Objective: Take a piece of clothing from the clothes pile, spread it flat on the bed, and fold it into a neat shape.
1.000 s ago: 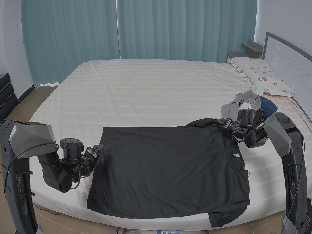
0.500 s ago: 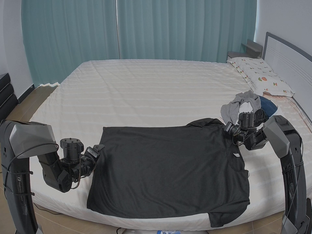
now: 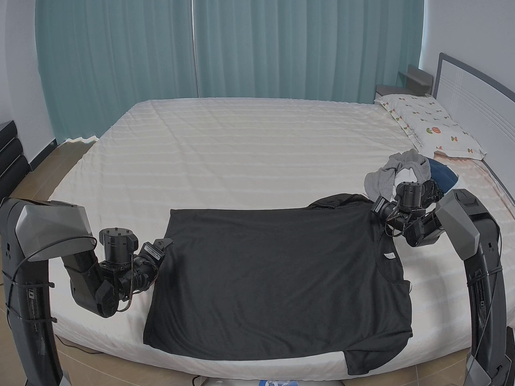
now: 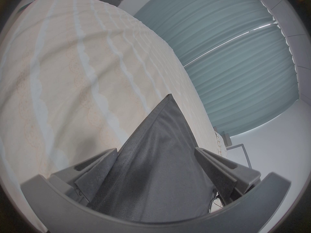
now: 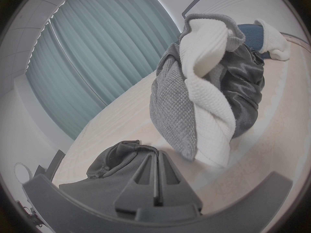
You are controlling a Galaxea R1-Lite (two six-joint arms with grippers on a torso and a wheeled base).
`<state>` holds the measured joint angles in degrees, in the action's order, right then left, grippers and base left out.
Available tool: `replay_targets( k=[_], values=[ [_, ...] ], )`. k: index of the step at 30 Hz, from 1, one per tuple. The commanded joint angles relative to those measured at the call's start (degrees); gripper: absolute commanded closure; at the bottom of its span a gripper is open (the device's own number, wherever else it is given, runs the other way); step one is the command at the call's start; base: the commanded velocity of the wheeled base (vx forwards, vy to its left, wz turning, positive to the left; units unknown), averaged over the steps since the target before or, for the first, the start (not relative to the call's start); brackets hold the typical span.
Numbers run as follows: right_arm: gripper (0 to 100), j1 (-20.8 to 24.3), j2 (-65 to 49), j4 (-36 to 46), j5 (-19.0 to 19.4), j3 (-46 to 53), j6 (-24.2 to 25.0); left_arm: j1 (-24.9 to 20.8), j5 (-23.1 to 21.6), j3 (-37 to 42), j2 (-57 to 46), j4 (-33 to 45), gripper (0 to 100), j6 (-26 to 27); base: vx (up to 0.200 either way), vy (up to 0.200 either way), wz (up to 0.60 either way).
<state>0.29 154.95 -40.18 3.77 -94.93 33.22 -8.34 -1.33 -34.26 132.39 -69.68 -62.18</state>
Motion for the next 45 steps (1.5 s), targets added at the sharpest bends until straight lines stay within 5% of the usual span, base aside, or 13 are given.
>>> replay_targets(
  k=[1, 3, 4, 18, 25, 33, 39, 45],
  values=[
    [100, 0.1, -0.2, 0.1, 0.0, 0.1, -0.1, 0.0, 0.0, -0.1, 0.0, 0.0, 0, 0.0, 0.000, 0.000, 0.00],
    [100, 0.1, -0.2, 0.3, 0.0, 0.0, -0.1, 0.0, 0.0, -0.1, 0.0, 0.0, 0, 0.0, 0.000, 0.000, 0.00],
    [0, 0.0, -0.3, 0.3, -0.1, 0.1, 0.0, 0.0, 0.0, -0.1, 0.0, 0.0, 0, 0.0, 0.000, 0.000, 0.00],
    [0, 0.8, -20.0, -4.1, 2.9, 24.6, 6.7, 0.0, -0.2, 0.2, -0.4, 0.0, 0, -0.1, 0.000, 0.000, 0.00],
    [0, 3.2, -36.0, -5.3, 11.9, 49.5, 8.9, 0.3, 0.1, 0.8, -1.3, 0.0, 0, -0.3, -0.143, 0.000, 0.00],
    [0, 4.9, -41.6, -8.6, 14.8, 63.5, 13.2, 1.5, -0.2, 5.4, -10.5, 0.0, 0, 0.0, -0.200, 0.000, 0.00],
    [0, 4.9, -40.8, -17.3, 16.8, 73.7, 13.3, -0.2, -0.7, 7.4, -13.6, 0.8, 0, 0.0, -0.167, 0.000, 0.00],
    [0, 3.8, -35.1, -31.9, 23.1, 80.7, 14.8, -2.2, -0.6, 9.7, -9.7, 0.3, 0, -0.7, 0.000, 0.000, 0.00]
  ],
)
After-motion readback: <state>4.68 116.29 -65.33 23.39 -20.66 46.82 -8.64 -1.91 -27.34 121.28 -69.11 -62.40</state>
